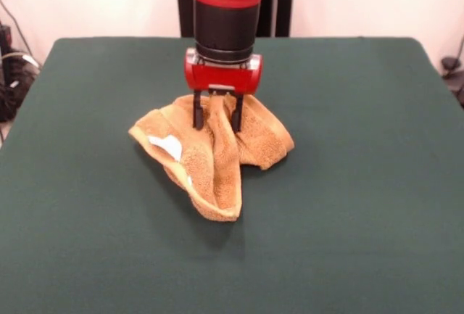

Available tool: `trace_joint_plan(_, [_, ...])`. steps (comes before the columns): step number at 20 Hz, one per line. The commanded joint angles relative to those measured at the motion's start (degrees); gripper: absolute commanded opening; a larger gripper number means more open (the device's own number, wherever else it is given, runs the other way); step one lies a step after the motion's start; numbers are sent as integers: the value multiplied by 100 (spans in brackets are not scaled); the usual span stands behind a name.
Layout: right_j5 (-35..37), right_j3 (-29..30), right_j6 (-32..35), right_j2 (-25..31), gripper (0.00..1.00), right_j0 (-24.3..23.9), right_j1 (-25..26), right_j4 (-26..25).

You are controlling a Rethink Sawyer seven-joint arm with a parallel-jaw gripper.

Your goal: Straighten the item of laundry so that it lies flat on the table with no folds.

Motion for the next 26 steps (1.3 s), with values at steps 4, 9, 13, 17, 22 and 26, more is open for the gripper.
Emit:
trace_joint_plan(4, [-208, -266, 945, 193, 0, 179, 242, 76])
trace_joint_plan(9, [-248, -214, 1056, 167, 0, 204, 225, 145])
trace_joint_plan(13, [-324, -105, 1188, 55, 0, 320, 186, 182])
trace_joint_plan(17, [-358, -21, 1301, 5, 0, 434, 105, 267])
trace_joint_plan(22, [731, 285, 1721, -139, 0, 900, -833, 832])
trace_joint_plan(26, [1614, -59, 1895, -739, 0, 1521, -1124, 1052])
